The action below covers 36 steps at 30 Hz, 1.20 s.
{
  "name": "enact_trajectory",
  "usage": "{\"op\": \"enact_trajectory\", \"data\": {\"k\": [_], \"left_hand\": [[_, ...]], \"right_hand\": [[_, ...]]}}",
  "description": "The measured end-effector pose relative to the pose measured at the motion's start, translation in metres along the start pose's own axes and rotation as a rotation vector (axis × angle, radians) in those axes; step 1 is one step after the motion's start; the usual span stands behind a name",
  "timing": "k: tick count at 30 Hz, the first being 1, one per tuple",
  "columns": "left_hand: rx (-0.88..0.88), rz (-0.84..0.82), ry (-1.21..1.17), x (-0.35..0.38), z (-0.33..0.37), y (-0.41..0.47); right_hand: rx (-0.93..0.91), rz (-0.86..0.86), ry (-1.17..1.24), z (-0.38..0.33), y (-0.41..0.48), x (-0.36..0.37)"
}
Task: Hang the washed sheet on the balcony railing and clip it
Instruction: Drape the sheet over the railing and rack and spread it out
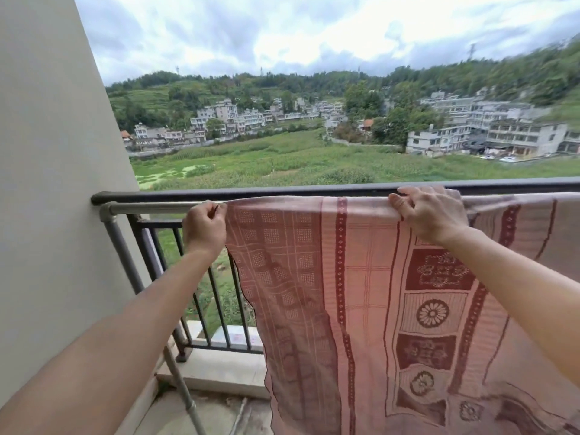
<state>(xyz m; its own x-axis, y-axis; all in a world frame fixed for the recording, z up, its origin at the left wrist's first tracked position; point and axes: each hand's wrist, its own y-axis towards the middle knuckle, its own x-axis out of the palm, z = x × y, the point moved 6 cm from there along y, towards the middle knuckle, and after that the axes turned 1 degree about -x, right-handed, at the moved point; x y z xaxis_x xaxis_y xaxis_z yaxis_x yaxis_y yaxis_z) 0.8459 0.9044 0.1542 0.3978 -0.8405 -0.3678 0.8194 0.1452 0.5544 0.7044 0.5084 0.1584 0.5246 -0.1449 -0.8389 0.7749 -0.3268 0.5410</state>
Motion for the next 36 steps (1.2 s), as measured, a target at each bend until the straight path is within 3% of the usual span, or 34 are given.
{"op": "enact_trajectory", "data": {"k": [4, 12, 18, 25, 27, 30, 36], "left_hand": [[0.158, 0.068, 0.087, -0.028, 0.019, 0.034], [0.122, 0.255, 0.09, -0.015, -0.023, 0.11], [-0.024, 0.224, 0.16, -0.019, -0.108, 0.181], [-0.09, 0.02, 0.229, 0.036, -0.163, 0.204], [0.027, 0.045, 0.23, 0.058, -0.149, 0.209], [0.374, 0.025, 0.203, 0.103, -0.094, 0.199], [0.779, -0.316, 0.18, 0.24, 0.007, 0.126]], "right_hand": [[0.077, 0.086, 0.088, -0.01, -0.012, -0.01], [0.196, 0.083, 0.035, -0.003, 0.003, -0.014], [0.196, -0.024, 0.05, -0.077, 0.05, 0.044], [0.261, -0.163, 0.083, -0.114, 0.09, 0.119], [0.29, -0.176, 0.112, -0.104, 0.098, 0.126], [0.344, -0.196, 0.143, -0.08, 0.093, 0.139], [0.561, -0.308, 0.157, 0.017, 0.047, 0.158]]}}
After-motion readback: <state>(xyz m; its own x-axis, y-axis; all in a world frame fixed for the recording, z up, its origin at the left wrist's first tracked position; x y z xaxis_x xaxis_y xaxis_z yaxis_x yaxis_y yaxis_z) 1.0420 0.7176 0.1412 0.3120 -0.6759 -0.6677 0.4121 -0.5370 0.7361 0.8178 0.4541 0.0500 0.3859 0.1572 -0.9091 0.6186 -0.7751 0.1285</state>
